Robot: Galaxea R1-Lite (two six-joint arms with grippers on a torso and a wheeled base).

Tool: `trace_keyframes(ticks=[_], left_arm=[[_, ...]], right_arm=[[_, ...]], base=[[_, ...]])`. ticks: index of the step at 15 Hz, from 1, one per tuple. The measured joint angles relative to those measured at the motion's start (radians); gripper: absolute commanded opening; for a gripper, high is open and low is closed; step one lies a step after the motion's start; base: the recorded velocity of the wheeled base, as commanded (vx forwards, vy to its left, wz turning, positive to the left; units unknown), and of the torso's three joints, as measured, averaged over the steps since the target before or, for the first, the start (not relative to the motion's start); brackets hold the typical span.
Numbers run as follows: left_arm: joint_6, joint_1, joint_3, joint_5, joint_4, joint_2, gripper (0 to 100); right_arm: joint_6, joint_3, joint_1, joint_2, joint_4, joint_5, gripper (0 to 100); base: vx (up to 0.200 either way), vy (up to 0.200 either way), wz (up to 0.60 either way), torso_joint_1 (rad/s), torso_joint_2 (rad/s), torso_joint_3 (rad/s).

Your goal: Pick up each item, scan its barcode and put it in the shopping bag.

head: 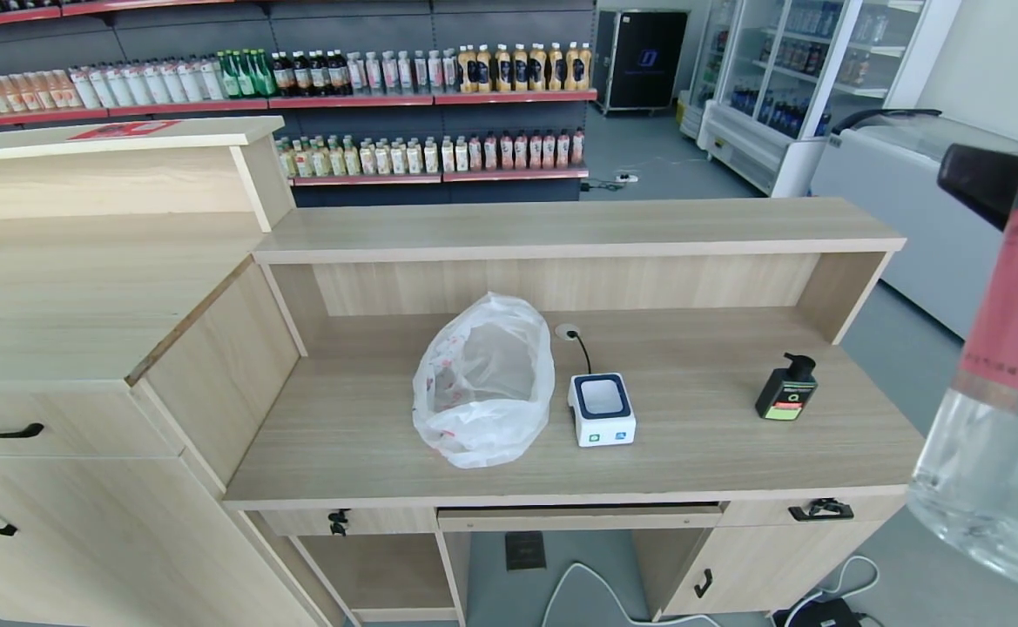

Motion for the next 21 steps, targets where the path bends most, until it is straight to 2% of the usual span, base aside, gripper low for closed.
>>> trace_keyframes(ticks=[11,14,17,19,21], left_arm=[[0.0,0.0,0.0,0.0,0.0,0.0,100],[0.0,0.0,0.0,0.0,0.0,0.0,100],[0.0,0.0,0.0,0.0,0.0,0.0,100],[0.0,0.0,0.0,0.0,0.0,0.0,100],[0.0,0.0,0.0,0.0,0.0,0.0,100]], right_arm=[[-0.002,0.031,-0.026,-0.038,-0.006,-0.005,0],[-0.038,0.031,-0.088,-0.027,-0.01,-0.008,0],[-0.212,0.046,-0.241,0.013,0.003,-0.03,0],[-0.411,0.07,-0.391,0.047,0.038,-0.034,0],[-0.592,0.09,-0.538,0.075,0.131,-0.048,0]], base=[[0.0,0.0,0.0,0.0,0.0,0.0],[0.0,0.0,0.0,0.0,0.0,0.0],[0.0,0.0,0.0,0.0,0.0,0.0],[0.0,0.0,0.0,0.0,0.0,0.0],[0.0,0.0,0.0,0.0,0.0,0.0]])
